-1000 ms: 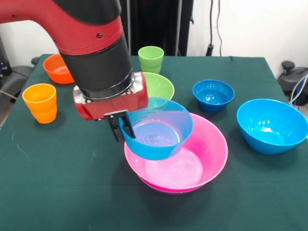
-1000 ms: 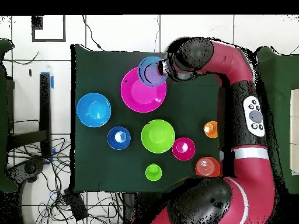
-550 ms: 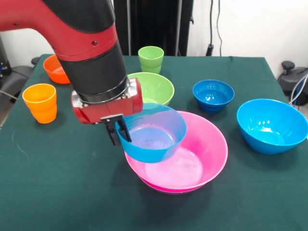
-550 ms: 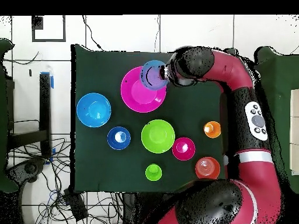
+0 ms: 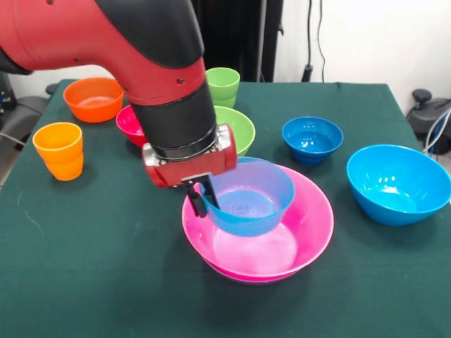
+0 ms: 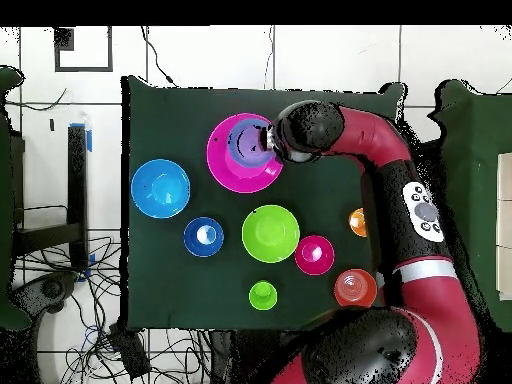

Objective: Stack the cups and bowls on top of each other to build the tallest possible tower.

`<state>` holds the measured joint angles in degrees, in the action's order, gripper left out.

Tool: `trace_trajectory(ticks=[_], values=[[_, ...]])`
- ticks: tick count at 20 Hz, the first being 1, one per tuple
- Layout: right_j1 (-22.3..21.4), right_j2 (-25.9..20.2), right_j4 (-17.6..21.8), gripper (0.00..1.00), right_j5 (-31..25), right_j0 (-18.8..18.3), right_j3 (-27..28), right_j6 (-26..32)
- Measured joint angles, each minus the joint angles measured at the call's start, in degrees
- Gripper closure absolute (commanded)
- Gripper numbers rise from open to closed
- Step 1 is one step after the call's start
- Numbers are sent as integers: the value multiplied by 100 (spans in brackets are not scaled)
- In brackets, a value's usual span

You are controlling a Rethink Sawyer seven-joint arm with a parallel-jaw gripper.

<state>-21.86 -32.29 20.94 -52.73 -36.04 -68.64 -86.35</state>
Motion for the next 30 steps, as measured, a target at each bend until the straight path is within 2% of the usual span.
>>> trace_trajectory(ticks=[4,5,17,30], values=[[-1,0,13,100,175,1,-224,0],[-2,0,18,0,236,2,-337,0],[-34,0,40,0,252,19,-434,0],[-350,0,43,0,251,7,-487,0]])
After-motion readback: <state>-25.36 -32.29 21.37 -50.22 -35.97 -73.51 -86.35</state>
